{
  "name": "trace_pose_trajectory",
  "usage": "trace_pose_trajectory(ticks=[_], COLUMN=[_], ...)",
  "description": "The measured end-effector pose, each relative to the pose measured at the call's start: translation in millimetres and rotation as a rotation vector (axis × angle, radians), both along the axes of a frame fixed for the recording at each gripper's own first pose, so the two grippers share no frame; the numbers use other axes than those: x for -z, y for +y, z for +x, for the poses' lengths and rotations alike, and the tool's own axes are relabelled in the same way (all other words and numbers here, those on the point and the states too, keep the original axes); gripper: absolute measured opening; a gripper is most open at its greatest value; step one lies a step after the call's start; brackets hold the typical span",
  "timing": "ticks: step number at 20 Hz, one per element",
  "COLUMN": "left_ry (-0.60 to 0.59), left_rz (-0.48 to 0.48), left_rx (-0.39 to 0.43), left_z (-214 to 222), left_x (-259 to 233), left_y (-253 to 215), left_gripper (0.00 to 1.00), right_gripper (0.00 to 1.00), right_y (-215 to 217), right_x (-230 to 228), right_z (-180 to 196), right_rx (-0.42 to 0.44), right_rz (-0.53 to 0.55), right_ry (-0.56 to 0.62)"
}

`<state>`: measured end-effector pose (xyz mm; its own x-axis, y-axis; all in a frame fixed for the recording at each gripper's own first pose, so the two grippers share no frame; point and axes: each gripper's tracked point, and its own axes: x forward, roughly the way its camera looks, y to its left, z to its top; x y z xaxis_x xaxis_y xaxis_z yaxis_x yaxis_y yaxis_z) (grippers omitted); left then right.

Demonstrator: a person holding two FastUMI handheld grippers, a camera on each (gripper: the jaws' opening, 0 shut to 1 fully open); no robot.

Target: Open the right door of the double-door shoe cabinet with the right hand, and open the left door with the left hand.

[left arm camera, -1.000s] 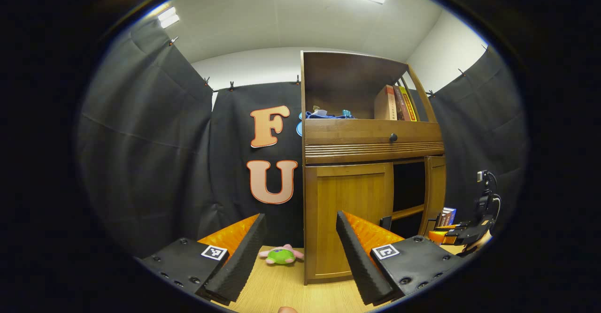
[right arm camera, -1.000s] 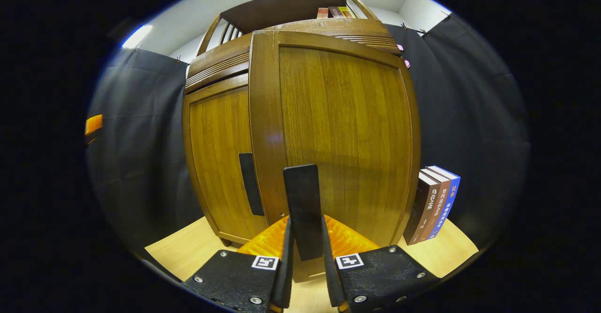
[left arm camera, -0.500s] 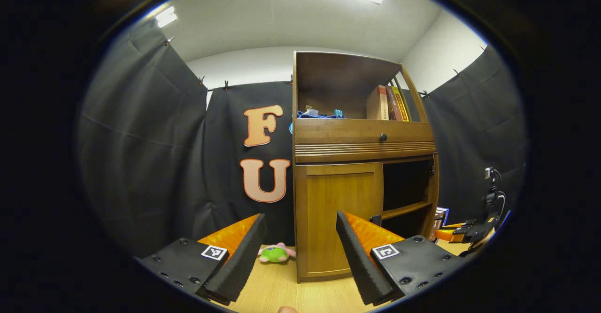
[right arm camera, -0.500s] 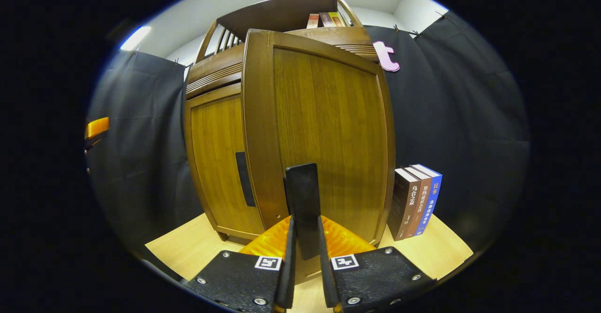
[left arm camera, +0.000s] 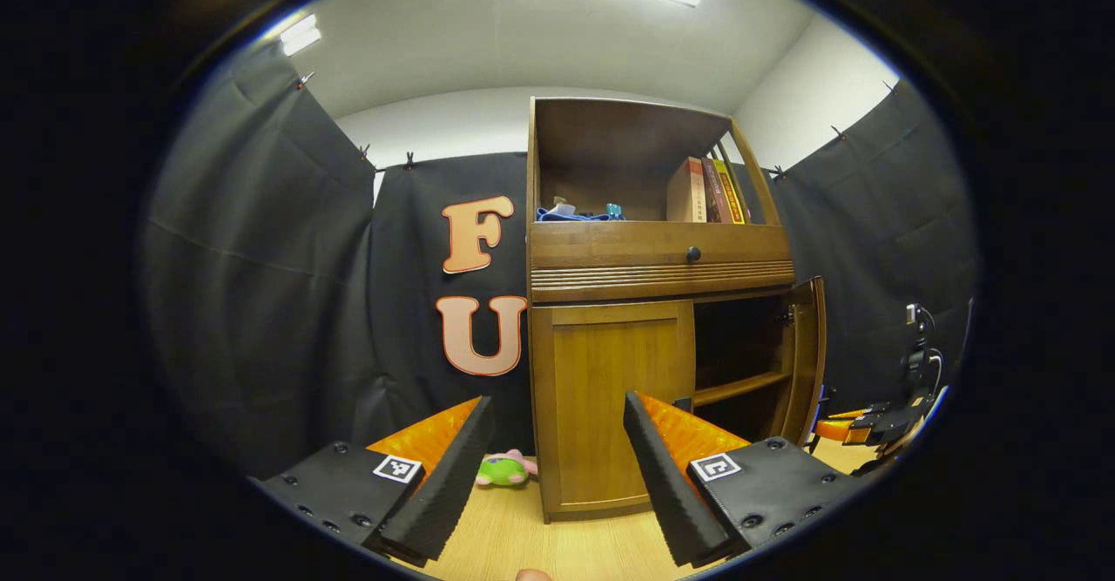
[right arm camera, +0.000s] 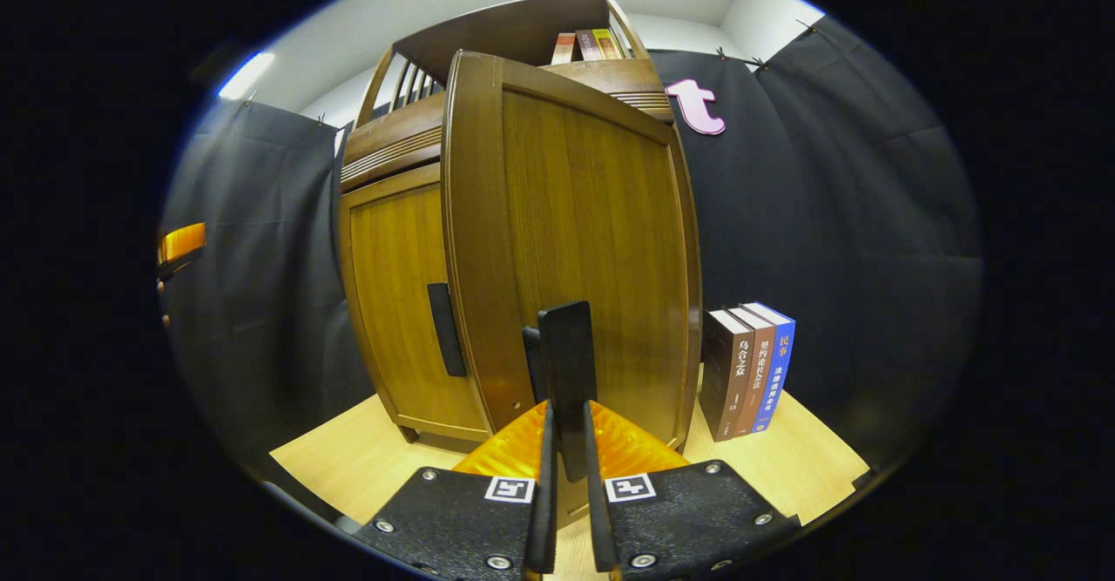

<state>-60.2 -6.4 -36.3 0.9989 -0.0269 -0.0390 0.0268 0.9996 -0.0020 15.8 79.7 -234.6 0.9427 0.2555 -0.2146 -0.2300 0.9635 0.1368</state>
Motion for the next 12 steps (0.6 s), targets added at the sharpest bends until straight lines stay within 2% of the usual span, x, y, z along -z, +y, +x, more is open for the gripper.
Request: trace_pose_trajectory(ticks=[1, 4, 5, 6, 10, 11, 12], left_ry=[0.003, 0.011, 0.010, 0.008, -0.003, -0.003, -0.003], left_rz=[0.000, 0.005, 0.005, 0.004, -0.005, -0.004, -0.004], left_rx=[0.002, 0.006, 0.007, 0.006, 0.012, 0.015, 0.016], left_z=[-1.8, -5.2, -5.6, -6.1, -8.6, -9.2, -8.8], left_x=[0.4, 1.9, 1.2, 0.5, -2.7, -2.9, -2.7], left_y=[-1.4, -5.9, -7.3, -8.2, -13.1, -14.4, -15.9], left_gripper=[0.95, 0.95, 0.95, 0.95, 0.95, 0.95, 0.95], right_gripper=[0.15, 0.14, 0.03, 0.13, 0.12, 0.22, 0.11], right_y=[-1.4, -10.4, -13.7, -17.2, -33.2, -37.8, -41.9], right_x=[-0.5, -2.7, -3.0, -2.5, -4.2, -4.1, -2.9], right_z=[-1.0, -6.3, -7.4, -8.6, -14.2, -15.0, -16.4], right_rx=[0.004, 0.017, 0.022, 0.026, 0.051, 0.057, 0.060], right_rz=[0.001, 0.002, 0.002, 0.003, 0.006, 0.004, 0.003], right_ry=[-0.001, -0.005, -0.004, -0.002, 0.000, 0.003, 0.007])
